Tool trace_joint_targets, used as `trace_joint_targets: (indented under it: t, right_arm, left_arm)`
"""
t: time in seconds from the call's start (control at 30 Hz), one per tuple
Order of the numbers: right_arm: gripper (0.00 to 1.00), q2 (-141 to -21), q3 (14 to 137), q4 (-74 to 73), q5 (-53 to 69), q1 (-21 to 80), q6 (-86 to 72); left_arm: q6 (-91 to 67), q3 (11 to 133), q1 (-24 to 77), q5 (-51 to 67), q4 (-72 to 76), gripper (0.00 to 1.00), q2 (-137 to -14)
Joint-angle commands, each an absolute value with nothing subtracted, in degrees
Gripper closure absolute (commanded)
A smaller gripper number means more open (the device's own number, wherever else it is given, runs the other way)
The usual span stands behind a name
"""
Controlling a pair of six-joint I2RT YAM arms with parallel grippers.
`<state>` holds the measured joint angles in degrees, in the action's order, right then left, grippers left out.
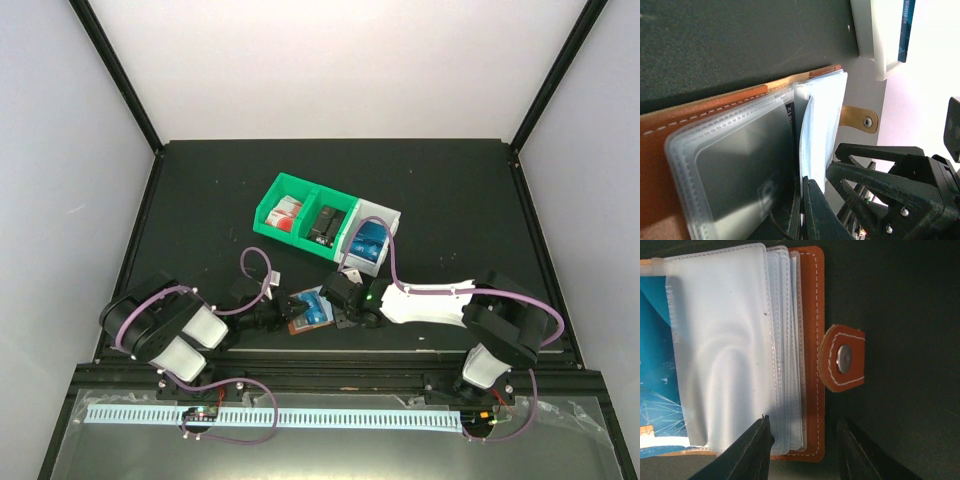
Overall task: Put the credit cards into the card holder
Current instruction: Insert the credit card into the card holder.
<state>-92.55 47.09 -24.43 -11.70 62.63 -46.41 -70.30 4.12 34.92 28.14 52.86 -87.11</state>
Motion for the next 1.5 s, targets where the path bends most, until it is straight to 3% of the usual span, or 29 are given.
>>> trace_joint_targets:
  t: [0.0,0.9,1.47]
  right_arm:
    - [0.62,-92.9,46.0,-24.6,-11.2,62.8,-47.2]
    - [0.61,-91.8,45.4,-23.3,-11.1,62.8,-48.6]
    - [0.61,-90.2,44.9,-21.7,-10.6,62.8,-48.7]
  left_arm:
    - [-72.1,4.9,35.2,30.4,59.6,0.98,-91.3]
    - [-69.8,4.9,36.6,21.2,56.5,0.99,-89.0]
    - [-73.0,8.1,41.9,21.2,64.1,0.98,-97.9]
